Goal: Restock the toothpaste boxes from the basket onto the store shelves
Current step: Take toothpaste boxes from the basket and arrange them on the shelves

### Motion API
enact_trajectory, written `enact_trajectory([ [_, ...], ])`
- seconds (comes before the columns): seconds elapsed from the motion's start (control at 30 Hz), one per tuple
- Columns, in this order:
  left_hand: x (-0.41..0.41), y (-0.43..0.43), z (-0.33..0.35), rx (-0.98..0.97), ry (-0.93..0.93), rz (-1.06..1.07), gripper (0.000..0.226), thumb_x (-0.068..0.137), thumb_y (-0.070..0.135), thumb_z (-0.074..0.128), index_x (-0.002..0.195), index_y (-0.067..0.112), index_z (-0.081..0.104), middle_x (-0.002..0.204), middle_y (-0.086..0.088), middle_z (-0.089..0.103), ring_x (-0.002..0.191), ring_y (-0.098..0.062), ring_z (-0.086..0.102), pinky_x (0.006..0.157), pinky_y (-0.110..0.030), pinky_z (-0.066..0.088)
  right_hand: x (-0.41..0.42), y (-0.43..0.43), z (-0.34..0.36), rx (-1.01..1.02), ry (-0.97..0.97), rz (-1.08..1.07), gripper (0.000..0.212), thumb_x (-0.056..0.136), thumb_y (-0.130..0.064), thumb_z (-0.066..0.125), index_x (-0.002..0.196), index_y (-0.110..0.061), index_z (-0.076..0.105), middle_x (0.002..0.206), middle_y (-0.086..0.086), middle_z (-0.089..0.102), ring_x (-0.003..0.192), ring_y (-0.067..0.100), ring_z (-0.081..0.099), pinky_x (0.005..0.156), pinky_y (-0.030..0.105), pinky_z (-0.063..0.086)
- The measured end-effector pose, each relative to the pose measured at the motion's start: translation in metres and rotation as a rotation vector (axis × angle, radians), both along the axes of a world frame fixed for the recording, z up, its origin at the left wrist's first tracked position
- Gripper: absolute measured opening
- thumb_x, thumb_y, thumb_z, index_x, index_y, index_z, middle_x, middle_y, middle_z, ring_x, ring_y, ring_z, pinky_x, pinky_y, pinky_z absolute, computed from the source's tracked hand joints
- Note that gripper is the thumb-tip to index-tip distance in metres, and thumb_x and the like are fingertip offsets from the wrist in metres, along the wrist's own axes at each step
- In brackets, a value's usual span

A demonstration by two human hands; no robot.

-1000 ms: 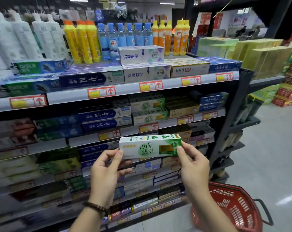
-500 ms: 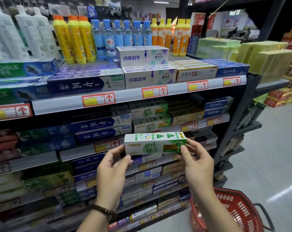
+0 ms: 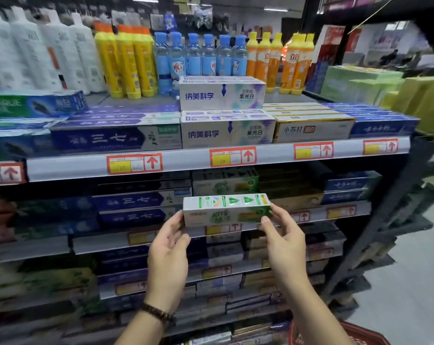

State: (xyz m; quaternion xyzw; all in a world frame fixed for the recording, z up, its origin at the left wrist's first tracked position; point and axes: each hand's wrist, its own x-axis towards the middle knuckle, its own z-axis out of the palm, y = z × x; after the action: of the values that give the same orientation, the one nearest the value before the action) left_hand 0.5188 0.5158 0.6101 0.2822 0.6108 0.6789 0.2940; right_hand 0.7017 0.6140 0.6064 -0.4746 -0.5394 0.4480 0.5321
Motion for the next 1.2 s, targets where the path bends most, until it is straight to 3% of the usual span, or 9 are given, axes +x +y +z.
enact_trajectory([
  [0.07, 0.003, 0.011, 0.000, -0.015, 0.016, 0.012, 0.058, 0.105, -0.001, 0.054, 0.133, 0.050, 0.056, 0.140, 0.019, 0.057, 0.125, 0.001, 0.053, 0.120, -0.039, 0.041, 0.000, 0.012, 0.000, -0.007, -0.015, 0.032, 0.034, 0.105, -0.022, 0.065, 0.134, -0.040, 0.066, 0.105, -0.038, 0.070, 0.094, 0.009, 0.074, 0.086, 0.042, 0.063],
  [0.2, 0.009, 0.030, -0.007, -0.053, 0.088, 0.018, 0.062, 0.104, 0.005, 0.058, 0.136, 0.058, 0.057, 0.148, 0.021, 0.056, 0.137, -0.006, 0.051, 0.115, -0.036, 0.044, 0.001, 0.038, -0.003, -0.038, -0.030, 0.057, 0.038, 0.105, -0.022, 0.065, 0.142, -0.035, 0.063, 0.098, -0.041, 0.069, 0.095, 0.013, 0.075, 0.091, 0.046, 0.063],
  [0.33, 0.014, 0.043, -0.008, -0.053, 0.114, 0.031, 0.061, 0.102, 0.006, 0.064, 0.140, 0.053, 0.055, 0.146, 0.021, 0.054, 0.124, 0.003, 0.055, 0.090, -0.010, 0.047, 0.001, 0.055, -0.002, -0.056, 0.005, 0.082, 0.042, 0.105, -0.021, 0.066, 0.144, -0.035, 0.062, 0.099, -0.035, 0.072, 0.100, 0.012, 0.075, 0.099, 0.047, 0.059],
  [0.43, 0.018, 0.052, -0.010, -0.068, 0.116, 0.042, 0.062, 0.102, 0.008, 0.064, 0.145, 0.050, 0.052, 0.146, 0.018, 0.053, 0.126, 0.001, 0.053, 0.095, -0.020, 0.046, 0.000, 0.069, -0.004, -0.068, 0.020, 0.091, 0.047, 0.103, -0.023, 0.068, 0.147, -0.036, 0.060, 0.114, -0.022, 0.073, 0.103, 0.013, 0.075, 0.100, 0.053, 0.059],
  [0.53, 0.021, 0.059, -0.013, -0.087, 0.106, 0.064, 0.065, 0.101, 0.008, 0.065, 0.148, 0.050, 0.048, 0.147, 0.016, 0.052, 0.131, -0.006, 0.050, 0.096, -0.026, 0.045, 0.001, 0.078, -0.009, -0.091, -0.004, 0.128, 0.053, 0.102, -0.020, 0.070, 0.151, -0.034, 0.056, 0.096, -0.027, 0.074, 0.098, 0.011, 0.075, 0.098, 0.055, 0.059],
  [0.67, 0.024, 0.065, -0.016, -0.117, 0.097, 0.082, 0.073, 0.098, 0.009, 0.071, 0.152, 0.049, 0.042, 0.146, 0.014, 0.050, 0.134, -0.008, 0.049, 0.091, -0.026, 0.044, 0.001, 0.084, -0.014, -0.113, -0.052, 0.193, 0.066, 0.097, -0.006, 0.071, 0.155, -0.031, 0.051, 0.096, -0.040, 0.070, 0.102, 0.012, 0.073, 0.102, 0.053, 0.058],
  [0.87, 0.026, 0.071, -0.018, -0.114, 0.100, 0.109, 0.073, 0.098, 0.008, 0.070, 0.155, 0.043, 0.040, 0.142, 0.013, 0.049, 0.134, -0.008, 0.048, 0.096, -0.031, 0.044, 0.001, 0.092, -0.022, -0.136, -0.073, 0.225, 0.076, 0.096, -0.004, 0.073, 0.162, -0.025, 0.041, 0.088, -0.030, 0.069, 0.100, 0.013, 0.074, 0.097, 0.051, 0.060],
  [1.13, 0.029, 0.073, -0.022, -0.132, 0.100, 0.123, 0.069, 0.098, 0.015, 0.072, 0.154, 0.040, 0.041, 0.139, 0.013, 0.051, 0.132, -0.007, 0.048, 0.107, -0.039, 0.046, 0.000, 0.097, -0.029, -0.114, -0.101, 0.298, 0.083, 0.094, -0.012, 0.076, 0.164, -0.024, 0.033, 0.120, -0.035, 0.055, 0.108, 0.011, 0.073, 0.098, 0.053, 0.060],
  [1.2, 0.029, 0.074, -0.022, -0.135, 0.101, 0.110, 0.070, 0.098, 0.014, 0.072, 0.155, 0.040, 0.040, 0.140, 0.013, 0.051, 0.133, -0.008, 0.049, 0.107, -0.038, 0.045, 0.002, 0.099, -0.031, -0.116, -0.114, 0.294, 0.082, 0.094, -0.013, 0.076, 0.164, -0.023, 0.033, 0.113, -0.036, 0.060, 0.106, 0.011, 0.073, 0.097, 0.052, 0.060],
])
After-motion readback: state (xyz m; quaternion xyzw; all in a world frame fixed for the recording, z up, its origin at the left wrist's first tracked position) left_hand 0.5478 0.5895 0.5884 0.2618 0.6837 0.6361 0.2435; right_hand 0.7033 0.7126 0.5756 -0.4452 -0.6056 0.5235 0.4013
